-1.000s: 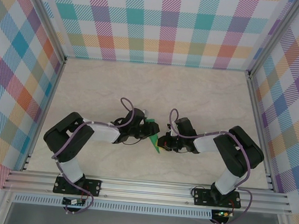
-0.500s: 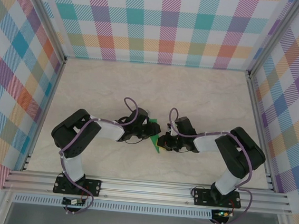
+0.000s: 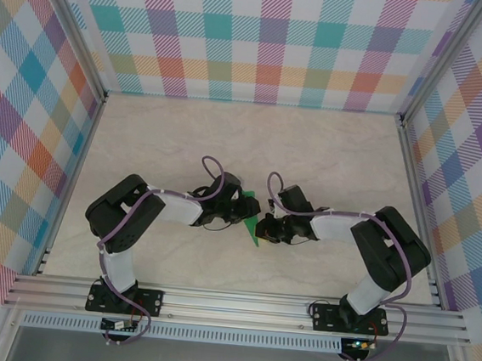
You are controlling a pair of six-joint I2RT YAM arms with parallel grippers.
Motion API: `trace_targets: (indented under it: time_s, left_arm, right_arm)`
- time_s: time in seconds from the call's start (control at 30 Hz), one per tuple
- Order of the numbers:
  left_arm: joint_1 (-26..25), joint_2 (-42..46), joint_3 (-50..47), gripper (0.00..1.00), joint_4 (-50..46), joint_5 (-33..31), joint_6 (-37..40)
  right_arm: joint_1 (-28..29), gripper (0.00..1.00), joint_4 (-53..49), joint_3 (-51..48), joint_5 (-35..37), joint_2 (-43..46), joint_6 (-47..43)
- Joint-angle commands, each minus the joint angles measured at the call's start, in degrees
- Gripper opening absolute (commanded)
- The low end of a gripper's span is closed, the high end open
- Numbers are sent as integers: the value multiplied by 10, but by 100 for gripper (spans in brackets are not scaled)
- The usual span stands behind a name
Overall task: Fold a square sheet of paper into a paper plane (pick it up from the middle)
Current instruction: Fold the wing for the fifth time at the center of the table.
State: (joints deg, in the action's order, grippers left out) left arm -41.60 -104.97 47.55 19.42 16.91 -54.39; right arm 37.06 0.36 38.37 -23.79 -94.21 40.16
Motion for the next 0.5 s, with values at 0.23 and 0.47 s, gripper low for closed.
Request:
trace_targets:
  time_s: [0.23, 0.47]
  left_arm:
    - [-5, -43, 11, 35, -94, -21, 3]
    - [-5, -52, 18, 35, -102, -16, 3]
  right_arm:
    - [16, 15, -155, 10, 90, 71, -25]
    - [16, 12, -86, -4, 21, 137, -3]
